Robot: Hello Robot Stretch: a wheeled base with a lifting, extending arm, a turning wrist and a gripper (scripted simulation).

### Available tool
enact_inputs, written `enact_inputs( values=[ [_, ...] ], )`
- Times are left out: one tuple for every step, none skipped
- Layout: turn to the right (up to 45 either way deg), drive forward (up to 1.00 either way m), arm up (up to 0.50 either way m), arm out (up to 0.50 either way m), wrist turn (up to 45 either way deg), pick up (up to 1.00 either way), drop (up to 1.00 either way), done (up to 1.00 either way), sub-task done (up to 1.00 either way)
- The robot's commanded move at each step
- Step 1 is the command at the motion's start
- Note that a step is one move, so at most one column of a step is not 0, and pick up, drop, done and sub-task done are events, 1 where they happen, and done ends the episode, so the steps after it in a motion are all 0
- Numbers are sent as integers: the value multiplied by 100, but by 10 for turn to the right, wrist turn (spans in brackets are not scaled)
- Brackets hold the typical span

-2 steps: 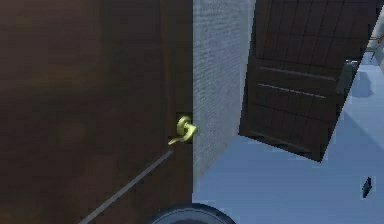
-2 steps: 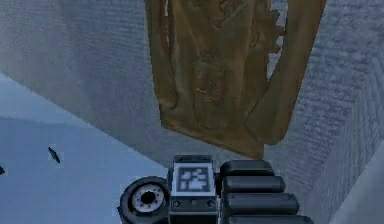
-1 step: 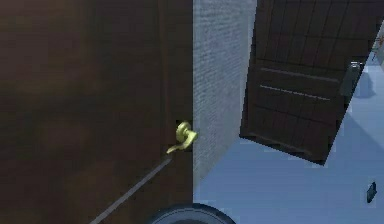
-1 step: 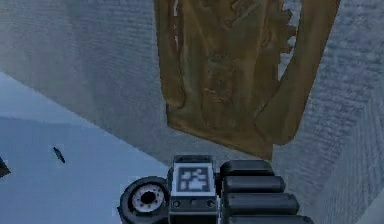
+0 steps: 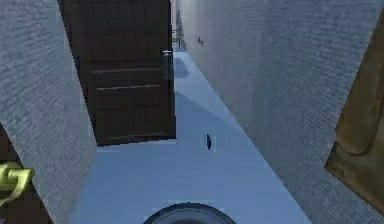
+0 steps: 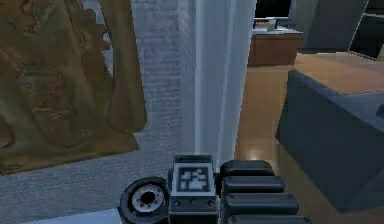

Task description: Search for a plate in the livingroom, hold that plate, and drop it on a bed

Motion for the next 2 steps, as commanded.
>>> enact_inputs(
  values=[
    [390, 0, 0, 0, 0, 0, 0, 0, 0],
    [0, 10, 0, 0, 0, 0, 0, 0, 0]
  ],
)
